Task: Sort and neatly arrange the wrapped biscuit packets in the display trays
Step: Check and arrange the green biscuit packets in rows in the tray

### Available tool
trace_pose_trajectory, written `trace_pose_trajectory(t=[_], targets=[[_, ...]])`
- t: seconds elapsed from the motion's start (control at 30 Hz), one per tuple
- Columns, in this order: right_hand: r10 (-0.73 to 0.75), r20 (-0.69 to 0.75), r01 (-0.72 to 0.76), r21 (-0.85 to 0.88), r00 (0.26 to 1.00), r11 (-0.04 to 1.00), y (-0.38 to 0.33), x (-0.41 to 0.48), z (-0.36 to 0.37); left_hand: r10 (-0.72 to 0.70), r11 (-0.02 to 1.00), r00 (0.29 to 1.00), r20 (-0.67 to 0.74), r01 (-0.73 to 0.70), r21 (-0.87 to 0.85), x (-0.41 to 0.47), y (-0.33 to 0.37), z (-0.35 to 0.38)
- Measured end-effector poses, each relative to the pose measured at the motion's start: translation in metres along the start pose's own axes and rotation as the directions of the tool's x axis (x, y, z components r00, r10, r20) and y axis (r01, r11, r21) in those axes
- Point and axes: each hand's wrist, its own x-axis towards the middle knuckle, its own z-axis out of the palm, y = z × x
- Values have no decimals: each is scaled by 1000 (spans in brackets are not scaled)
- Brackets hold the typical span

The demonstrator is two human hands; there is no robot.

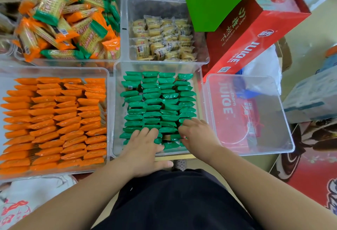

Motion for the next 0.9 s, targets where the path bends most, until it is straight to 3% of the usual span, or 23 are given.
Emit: trace_pose_trajectory(t=[0.17, 0.33, 0.47, 0.53, 0.6, 0.67, 0.7, 0.73, 0.8, 0.9], targets=[[54, 0, -54, 101, 999, 993, 3, -14, -13, 11, 1000, 999, 46, -11, 6, 10, 4, -5], [227, 36, -225, 353, 973, 908, 11, -29, -43, 29, 1000, 1000, 4, -29, -2, 9, -3, -1], [359, 4, -292, 589, 933, 753, 16, -44, -76, -24, 994, 999, -27, 21, -111, 3, -2, -4], [395, 29, -263, 790, 918, 554, 14, -52, -88, -60, 960, 994, -92, 32, -278, -5, 0, -12], [404, 73, -202, 937, 912, 286, 8, -58, -96, -165, 828, 969, -182, 36, -560, -16, 5, -28], [389, 122, -145, 989, 913, 31, 0, -61, -98, -312, 485, 940, -136, 35, -874, -30, 14, -50], [379, 140, -122, 990, 915, -71, -4, -62, -97, -351, 313, 930, -105, 11, -950, -37, 18, -61], [367, 155, -106, 983, 917, -151, -8, -62, -96, -379, 203, 919, -103, -27, -979, -43, 21, -72], [348, 186, -107, 967, 919, -233, -14, -61, -92, -459, 125, 876, -149, -102, -987, -54, 25, -87], [340, 207, -131, 964, 917, -232, -18, -57, -85, -544, 99, 820, -178, -148, -984, -66, 24, -100]])
